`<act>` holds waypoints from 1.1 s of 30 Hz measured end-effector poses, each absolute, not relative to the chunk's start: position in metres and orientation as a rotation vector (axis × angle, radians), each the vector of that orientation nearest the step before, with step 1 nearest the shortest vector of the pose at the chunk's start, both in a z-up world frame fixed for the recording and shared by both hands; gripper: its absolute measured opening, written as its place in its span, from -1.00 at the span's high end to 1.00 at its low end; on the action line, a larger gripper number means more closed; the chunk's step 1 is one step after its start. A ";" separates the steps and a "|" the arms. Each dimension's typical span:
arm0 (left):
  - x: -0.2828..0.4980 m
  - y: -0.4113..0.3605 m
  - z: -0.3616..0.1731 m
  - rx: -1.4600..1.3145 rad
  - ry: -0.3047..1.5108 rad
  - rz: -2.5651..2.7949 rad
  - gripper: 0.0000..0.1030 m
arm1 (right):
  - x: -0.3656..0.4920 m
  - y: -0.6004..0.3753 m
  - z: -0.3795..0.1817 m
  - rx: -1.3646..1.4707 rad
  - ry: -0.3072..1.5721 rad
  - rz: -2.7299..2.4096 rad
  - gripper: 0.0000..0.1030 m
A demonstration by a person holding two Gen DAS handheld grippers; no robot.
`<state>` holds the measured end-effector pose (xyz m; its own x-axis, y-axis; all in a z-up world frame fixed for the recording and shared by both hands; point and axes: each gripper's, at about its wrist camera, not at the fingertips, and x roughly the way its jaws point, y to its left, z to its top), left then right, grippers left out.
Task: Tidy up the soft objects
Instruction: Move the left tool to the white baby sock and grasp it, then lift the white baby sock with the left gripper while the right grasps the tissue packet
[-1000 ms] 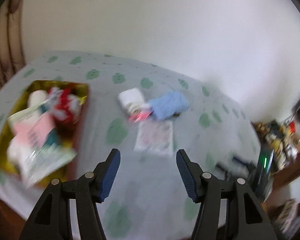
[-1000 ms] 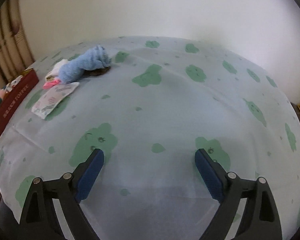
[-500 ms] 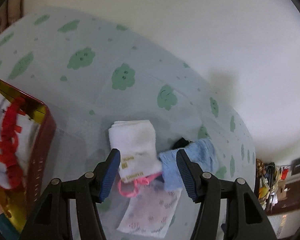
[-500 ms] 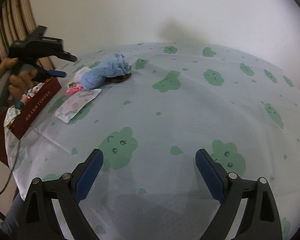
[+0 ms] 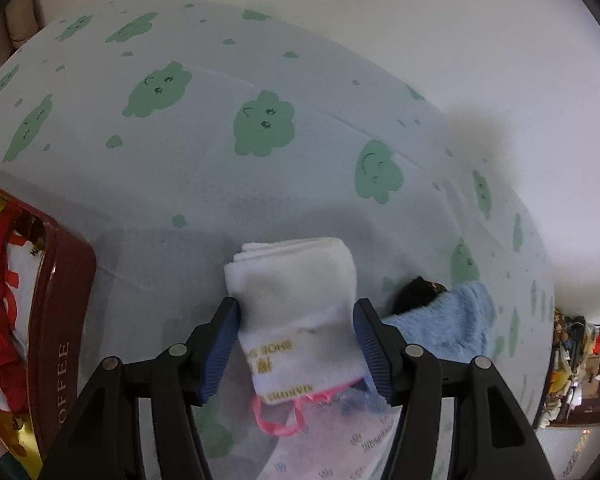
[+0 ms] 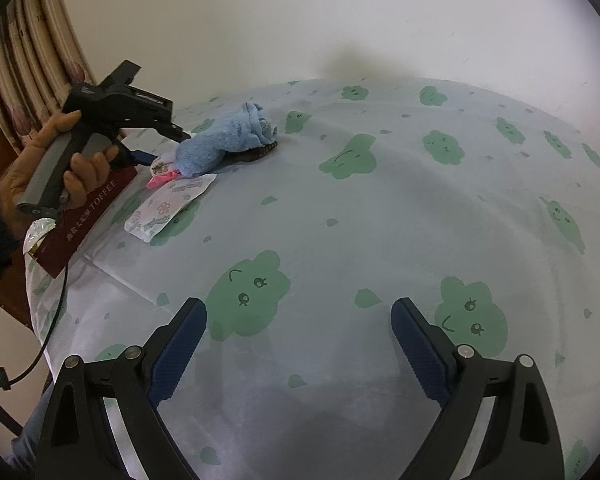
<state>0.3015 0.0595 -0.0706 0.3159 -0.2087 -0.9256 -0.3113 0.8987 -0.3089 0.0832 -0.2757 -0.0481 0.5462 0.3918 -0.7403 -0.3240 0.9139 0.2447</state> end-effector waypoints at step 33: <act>0.051 0.043 0.019 -0.405 0.918 -0.079 0.50 | 0.088 -0.252 -0.031 0.173 0.922 0.470 -0.85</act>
